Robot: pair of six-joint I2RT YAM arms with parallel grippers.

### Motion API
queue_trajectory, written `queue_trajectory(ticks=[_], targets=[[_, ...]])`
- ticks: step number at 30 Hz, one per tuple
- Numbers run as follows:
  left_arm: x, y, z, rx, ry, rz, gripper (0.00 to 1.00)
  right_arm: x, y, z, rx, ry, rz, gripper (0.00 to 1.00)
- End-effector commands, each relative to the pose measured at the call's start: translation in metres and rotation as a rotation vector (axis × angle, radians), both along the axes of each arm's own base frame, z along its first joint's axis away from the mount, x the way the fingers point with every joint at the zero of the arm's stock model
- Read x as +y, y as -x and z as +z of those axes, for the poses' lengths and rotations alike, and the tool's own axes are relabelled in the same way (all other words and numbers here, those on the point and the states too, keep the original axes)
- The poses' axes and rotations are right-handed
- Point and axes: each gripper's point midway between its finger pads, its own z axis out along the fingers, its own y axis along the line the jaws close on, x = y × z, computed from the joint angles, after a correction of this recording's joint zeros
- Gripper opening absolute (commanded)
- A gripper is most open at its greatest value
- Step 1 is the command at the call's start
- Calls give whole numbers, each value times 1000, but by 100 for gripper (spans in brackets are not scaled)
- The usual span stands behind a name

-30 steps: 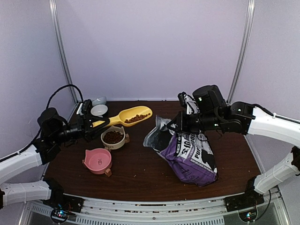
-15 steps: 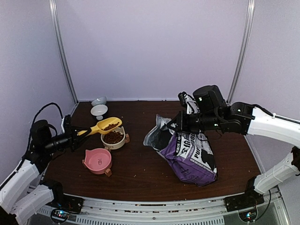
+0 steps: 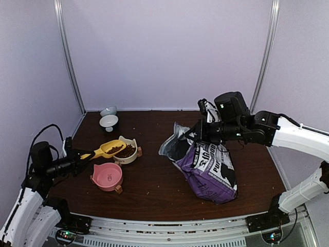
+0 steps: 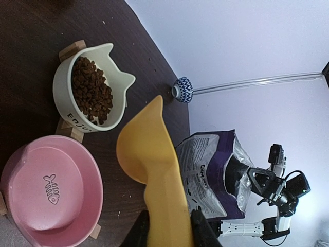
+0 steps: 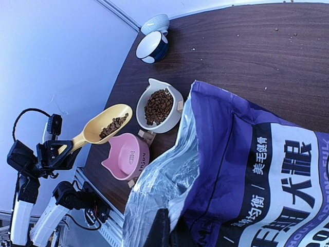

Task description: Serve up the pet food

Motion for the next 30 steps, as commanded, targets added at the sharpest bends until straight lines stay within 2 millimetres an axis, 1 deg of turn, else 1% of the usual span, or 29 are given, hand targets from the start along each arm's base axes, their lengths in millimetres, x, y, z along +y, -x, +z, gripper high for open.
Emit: queue_trajectory(ticks=[1,7,16,30], targets=[[5,6,1,-14,-13,28,0,-3,-6,22,-60,-65,-1,0],[12,15,2,3,-18,80,0,-3,-9,21,-58,-68,14,0],[18,30,3,46,-41,126,0,-10,-13,19,-59,-69,18,0],[28,53,16,46,-66,195,0,-11,-17,15,-55,-69,46,0]])
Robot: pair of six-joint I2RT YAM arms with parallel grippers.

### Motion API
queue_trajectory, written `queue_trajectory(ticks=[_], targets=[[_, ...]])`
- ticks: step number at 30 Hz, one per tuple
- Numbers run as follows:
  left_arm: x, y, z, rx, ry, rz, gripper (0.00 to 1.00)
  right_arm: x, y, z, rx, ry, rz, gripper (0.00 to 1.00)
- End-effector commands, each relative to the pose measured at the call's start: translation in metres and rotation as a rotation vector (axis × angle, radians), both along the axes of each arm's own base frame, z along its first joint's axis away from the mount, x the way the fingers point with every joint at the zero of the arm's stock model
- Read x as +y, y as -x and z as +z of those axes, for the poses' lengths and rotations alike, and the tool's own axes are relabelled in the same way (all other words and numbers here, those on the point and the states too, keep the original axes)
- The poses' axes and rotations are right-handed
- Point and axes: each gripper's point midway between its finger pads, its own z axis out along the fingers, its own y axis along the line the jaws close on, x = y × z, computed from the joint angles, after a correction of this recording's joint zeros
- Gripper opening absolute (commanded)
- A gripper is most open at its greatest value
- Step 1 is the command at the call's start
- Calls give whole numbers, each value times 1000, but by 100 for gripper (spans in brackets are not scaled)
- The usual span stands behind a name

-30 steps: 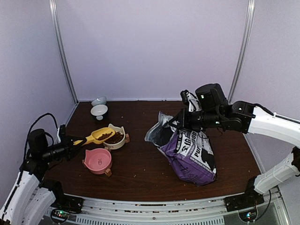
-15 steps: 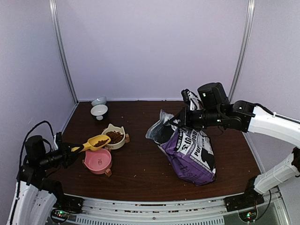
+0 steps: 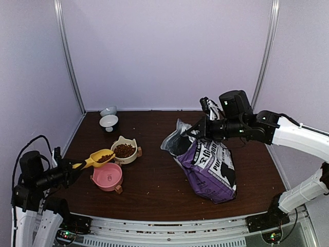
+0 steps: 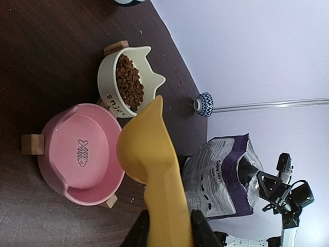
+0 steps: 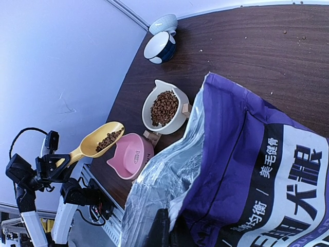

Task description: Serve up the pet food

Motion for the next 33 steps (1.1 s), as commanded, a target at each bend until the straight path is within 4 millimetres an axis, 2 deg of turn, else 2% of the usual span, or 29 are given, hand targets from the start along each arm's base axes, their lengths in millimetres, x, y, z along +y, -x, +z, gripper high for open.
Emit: queue_trajectory(ticks=[1,11,23,33], targets=[[6,8,15,-36,-20,34,0,-4,-6,14,-54,-28,3,0],[12,32,15,17,-94,44,0,-5,-8,11,-51,-28,16,0],[17,41,16,56,-192,29,0,-10,-7,8,-48,-27,16,0],[28,44,21,112,-396,-36,0,-17,-7,8,-51,-26,1,0]])
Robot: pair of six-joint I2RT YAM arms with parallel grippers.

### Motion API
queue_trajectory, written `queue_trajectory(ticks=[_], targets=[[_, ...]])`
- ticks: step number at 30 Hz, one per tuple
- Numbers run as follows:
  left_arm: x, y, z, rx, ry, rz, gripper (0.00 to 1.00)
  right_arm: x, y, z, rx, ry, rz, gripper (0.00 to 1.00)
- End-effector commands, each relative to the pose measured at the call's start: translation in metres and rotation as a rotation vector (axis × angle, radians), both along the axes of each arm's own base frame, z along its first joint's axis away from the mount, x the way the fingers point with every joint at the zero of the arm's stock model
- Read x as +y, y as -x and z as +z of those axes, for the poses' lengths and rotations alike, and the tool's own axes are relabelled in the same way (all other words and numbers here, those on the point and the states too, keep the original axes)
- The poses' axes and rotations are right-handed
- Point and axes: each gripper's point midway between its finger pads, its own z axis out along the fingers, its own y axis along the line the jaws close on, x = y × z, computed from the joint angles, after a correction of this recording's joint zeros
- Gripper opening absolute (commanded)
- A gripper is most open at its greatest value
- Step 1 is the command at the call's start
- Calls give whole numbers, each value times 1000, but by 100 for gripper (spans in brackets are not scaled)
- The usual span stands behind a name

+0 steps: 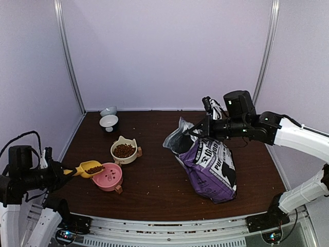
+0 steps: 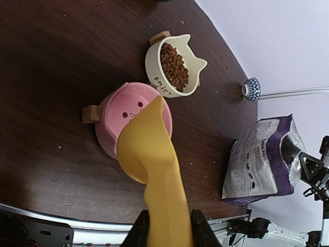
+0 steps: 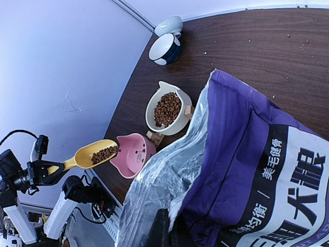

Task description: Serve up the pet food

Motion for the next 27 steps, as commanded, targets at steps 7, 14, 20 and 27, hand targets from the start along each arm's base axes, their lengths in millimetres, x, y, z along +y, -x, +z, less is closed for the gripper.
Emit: queue_trajectory(ticks=[7,14,20,27], targets=[[9,-4,13,0,-205,-115,0,-12,-5,5,-32,1,-34,0],[5,-14,20,1,-248,-194,0,-15,-6,5,-33,7,-49,0],[4,-20,24,-6,-284,-252,0,-16,-6,3,-29,10,-51,0],[11,-23,20,22,-356,-280,0,-15,-6,2,-23,13,-46,0]])
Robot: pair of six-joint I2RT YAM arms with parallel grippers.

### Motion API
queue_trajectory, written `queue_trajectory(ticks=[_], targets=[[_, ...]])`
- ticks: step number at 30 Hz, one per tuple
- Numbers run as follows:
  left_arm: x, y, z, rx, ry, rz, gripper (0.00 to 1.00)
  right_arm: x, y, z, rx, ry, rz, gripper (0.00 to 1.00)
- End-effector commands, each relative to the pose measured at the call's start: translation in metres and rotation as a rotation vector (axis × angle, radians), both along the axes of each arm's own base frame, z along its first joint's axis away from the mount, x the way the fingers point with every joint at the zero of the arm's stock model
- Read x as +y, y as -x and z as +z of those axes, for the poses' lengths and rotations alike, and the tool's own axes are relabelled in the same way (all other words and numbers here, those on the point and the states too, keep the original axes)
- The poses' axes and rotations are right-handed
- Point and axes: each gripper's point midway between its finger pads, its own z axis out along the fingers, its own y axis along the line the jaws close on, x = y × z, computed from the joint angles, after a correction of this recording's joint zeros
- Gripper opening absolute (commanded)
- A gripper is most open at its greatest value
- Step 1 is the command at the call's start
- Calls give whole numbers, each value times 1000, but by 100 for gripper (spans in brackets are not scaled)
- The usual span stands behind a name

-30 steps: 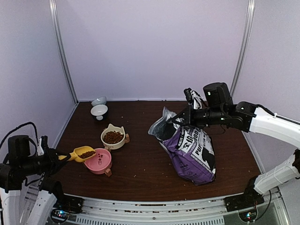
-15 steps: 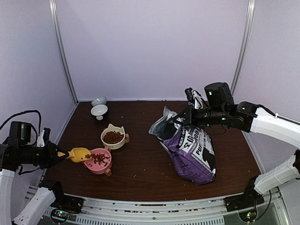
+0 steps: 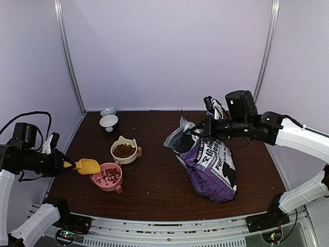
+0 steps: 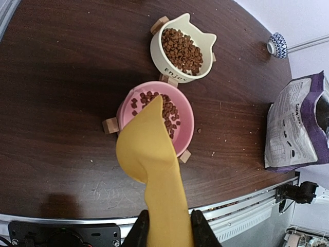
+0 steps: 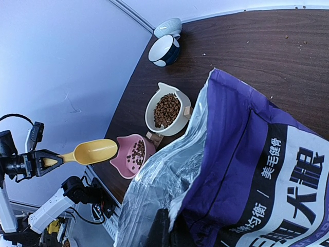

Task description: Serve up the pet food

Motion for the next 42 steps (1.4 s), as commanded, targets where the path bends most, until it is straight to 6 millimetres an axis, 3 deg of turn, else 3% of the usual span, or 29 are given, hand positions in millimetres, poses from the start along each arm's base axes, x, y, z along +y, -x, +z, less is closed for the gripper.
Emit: queue_trajectory(ticks=[1,6,13,19,22,24,27,33,42], targets=[[4,-5,9,-39,-58,-38,0,-10,-6,1,-20,14,-37,0],[0,-17,26,-97,-70,-82,0,-5,-4,1,-20,8,-10,0],[-38,-62,70,-245,-43,-220,0,8,7,7,-45,25,58,0],[-117,-86,118,-376,17,-477,0,30,22,10,-47,37,127,0],[-163,-79,144,-455,149,-619,0,47,28,10,-43,41,159,0],[-182,-71,150,-476,251,-688,0,58,34,11,-37,37,179,0],[-191,-65,139,-464,283,-731,0,73,40,13,-37,38,195,0],[-196,-51,91,-388,174,-768,0,94,47,15,-27,44,211,0],[-194,-49,48,-348,82,-749,0,109,47,26,-26,23,197,0]])
